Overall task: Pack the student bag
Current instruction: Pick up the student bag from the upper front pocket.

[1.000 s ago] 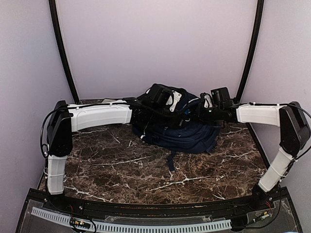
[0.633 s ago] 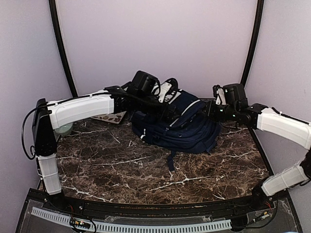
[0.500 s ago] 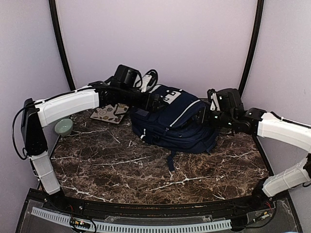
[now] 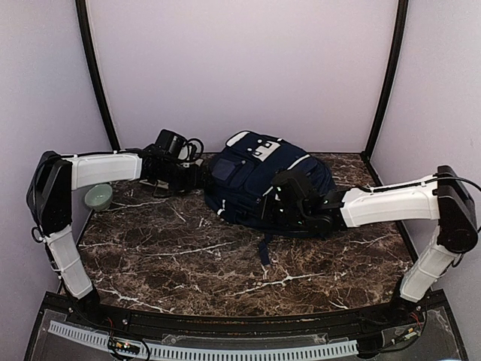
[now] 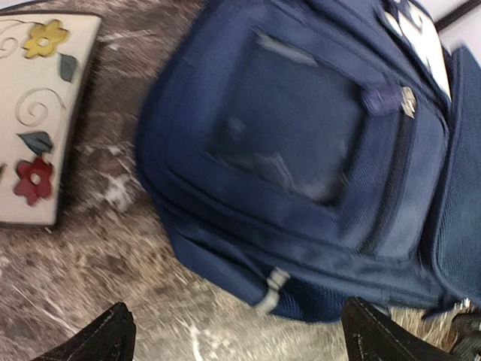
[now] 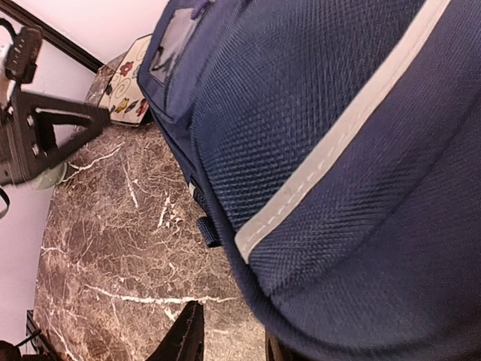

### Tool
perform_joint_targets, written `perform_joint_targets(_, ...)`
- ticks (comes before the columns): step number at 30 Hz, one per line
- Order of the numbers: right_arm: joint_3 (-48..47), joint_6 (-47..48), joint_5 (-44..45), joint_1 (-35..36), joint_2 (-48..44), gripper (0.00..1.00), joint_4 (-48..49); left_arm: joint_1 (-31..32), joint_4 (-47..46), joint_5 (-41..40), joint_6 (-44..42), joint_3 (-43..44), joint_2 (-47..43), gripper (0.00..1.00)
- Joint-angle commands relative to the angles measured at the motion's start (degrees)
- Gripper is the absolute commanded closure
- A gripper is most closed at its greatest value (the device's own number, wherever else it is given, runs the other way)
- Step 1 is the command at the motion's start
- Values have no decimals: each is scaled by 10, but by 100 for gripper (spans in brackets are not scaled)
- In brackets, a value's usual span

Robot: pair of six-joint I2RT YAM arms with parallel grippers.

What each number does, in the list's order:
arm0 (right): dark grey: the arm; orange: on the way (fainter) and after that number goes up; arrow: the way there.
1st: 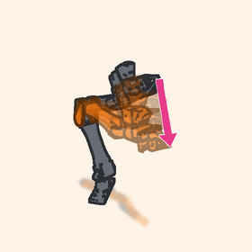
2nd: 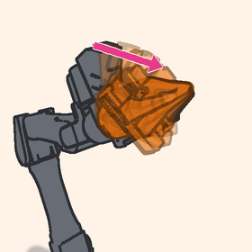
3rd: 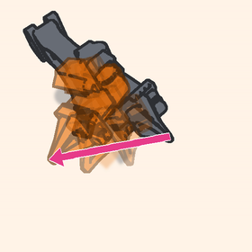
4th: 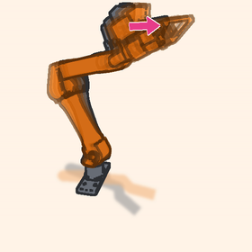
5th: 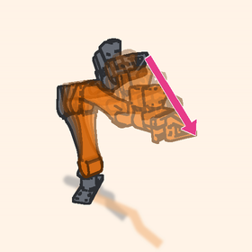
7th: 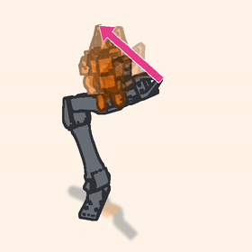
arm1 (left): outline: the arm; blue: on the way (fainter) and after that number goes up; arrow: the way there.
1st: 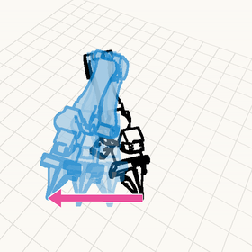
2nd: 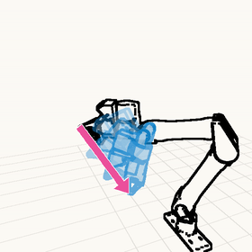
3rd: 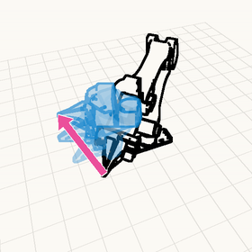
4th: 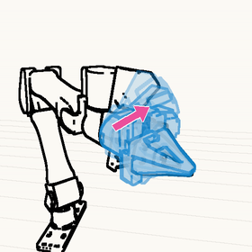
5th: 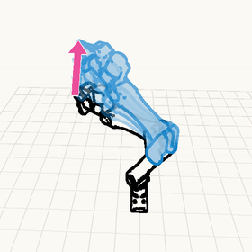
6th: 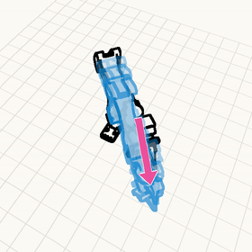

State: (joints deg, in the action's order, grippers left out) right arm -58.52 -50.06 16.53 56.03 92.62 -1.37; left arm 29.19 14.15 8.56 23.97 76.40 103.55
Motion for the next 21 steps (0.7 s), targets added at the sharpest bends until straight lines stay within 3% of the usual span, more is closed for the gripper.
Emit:
perform_joint_targets(1, -13, -38, 13, 7, 24, 69, 59, -26, -66, 15, 23, 2, 23, 1)
perform_joint_targets(5, -17, -39, 48, 3, 37, 63, 65, -38, -115, 28, 27, -3, 50, 1)
perform_joint_targets(11, -24, -34, 50, -12, 54, 63, 82, -41, -181, 32, 39, -3, 75, 1)
perform_joint_targets(15, -11, -40, 40, -23, 52, 73, 116, -42, -217, 65, 32, 8, 101, 2)
perform_joint_targets(21, -39, -27, 33, -32, 78, 76, 115, -41, -253, 121, 43, 16, 142, 18)
